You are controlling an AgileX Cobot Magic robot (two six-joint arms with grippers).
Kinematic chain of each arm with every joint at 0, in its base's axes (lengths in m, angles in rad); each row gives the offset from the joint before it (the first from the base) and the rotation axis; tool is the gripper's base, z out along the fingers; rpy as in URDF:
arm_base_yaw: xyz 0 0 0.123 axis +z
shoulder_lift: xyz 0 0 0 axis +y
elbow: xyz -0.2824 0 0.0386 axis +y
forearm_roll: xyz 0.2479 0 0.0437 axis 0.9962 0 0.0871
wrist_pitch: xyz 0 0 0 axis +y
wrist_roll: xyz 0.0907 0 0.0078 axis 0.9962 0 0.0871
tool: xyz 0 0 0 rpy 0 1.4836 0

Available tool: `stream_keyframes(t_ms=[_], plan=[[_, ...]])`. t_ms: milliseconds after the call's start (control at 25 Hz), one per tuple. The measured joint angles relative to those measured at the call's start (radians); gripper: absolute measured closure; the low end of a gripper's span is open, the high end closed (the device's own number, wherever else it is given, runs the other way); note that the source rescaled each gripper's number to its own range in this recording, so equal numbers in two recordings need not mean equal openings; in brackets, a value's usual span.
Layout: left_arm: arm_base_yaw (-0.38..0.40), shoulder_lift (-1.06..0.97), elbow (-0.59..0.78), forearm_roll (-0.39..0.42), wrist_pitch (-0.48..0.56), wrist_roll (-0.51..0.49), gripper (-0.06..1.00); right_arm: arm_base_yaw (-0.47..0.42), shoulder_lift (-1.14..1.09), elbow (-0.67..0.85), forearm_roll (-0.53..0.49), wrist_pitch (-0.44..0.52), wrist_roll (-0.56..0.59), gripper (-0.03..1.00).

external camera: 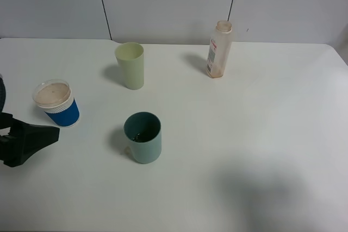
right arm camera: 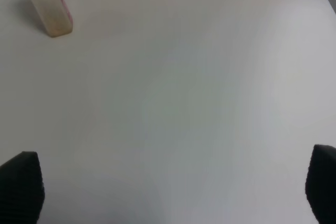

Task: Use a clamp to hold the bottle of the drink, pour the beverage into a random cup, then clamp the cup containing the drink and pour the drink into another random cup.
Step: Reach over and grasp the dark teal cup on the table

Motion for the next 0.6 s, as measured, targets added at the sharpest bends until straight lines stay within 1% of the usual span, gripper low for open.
stream_keyframes(t_ms=[120, 400, 480, 600], plan=[[-0.006, 0.031, 0.001, -0.004, -0.025, 0.0, -0.06, 0.0, 0.0, 0.0, 0.0, 0.0, 0.0, -0.03], [-0.013, 0.17, 0.036, -0.017, -0.19, 0.0, -0.06, 0.0, 0.0, 0.0, 0.0, 0.0, 0.0, -0.03], [-0.042, 0.194, 0.052, -0.017, -0.232, 0.0, -0.06, 0.0, 0.0, 0.0, 0.0, 0.0, 0.0, -0.03], [-0.107, 0.214, 0.089, -0.017, -0.339, -0.001, -0.06, 0.0, 0.0, 0.0, 0.0, 0.0, 0.0, -0.03]])
